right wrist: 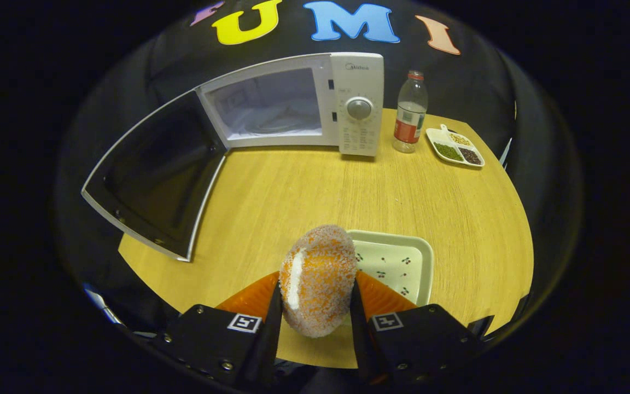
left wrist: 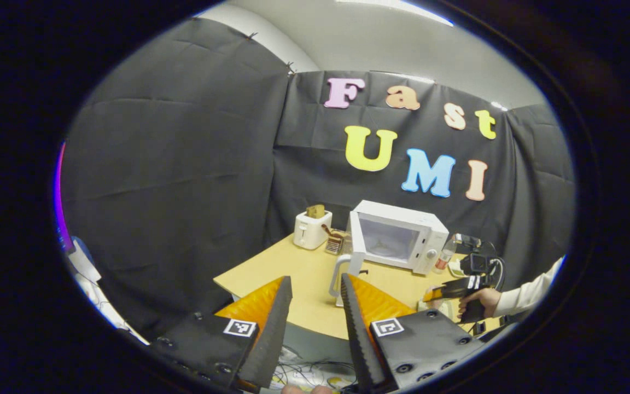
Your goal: Open the microwave oven with the left hand, put the food in, and close the microwave oven.
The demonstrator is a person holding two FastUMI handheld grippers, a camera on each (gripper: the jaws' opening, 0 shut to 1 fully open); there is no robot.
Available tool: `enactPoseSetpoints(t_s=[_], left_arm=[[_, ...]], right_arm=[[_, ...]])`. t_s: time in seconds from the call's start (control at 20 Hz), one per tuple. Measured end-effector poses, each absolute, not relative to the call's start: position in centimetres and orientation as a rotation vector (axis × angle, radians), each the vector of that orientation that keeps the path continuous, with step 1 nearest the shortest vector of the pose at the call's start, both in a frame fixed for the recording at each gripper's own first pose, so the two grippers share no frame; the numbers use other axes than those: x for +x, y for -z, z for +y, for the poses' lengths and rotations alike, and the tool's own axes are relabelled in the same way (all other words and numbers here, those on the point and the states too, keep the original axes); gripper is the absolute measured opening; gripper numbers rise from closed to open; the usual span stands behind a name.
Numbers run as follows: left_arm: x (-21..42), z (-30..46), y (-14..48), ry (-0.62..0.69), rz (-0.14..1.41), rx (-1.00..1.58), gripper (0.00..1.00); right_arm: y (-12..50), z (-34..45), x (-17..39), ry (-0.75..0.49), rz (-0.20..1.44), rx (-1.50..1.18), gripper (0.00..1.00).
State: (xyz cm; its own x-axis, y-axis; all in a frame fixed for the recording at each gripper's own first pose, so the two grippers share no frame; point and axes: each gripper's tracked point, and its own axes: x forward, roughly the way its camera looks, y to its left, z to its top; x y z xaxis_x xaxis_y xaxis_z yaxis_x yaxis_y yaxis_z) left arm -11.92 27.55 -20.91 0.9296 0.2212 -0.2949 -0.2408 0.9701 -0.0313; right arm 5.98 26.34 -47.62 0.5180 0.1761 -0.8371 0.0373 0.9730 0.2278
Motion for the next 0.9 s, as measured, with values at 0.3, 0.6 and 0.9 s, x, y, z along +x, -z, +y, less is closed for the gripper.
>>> enactPoseSetpoints(t_s=[0.3,0.6,0.9], left_arm=[[-8.6,25.7,19.3,-0.188,0.262,-0.018,0.79],[-5.0,24.9,19.9,-0.227,0.285,-0.190,0.78],[-1.9,26.7,20.0,-0.323,0.326,-0.219,0.77]], right_arm=[[44.3,30.9,11.5,-0.096,0.938,0.400,0.58],[43.7,34.0,19.2,-0.104,0.875,0.491,0.58],[46.2,37.0,25.9,-0.114,0.822,0.542,0.58]])
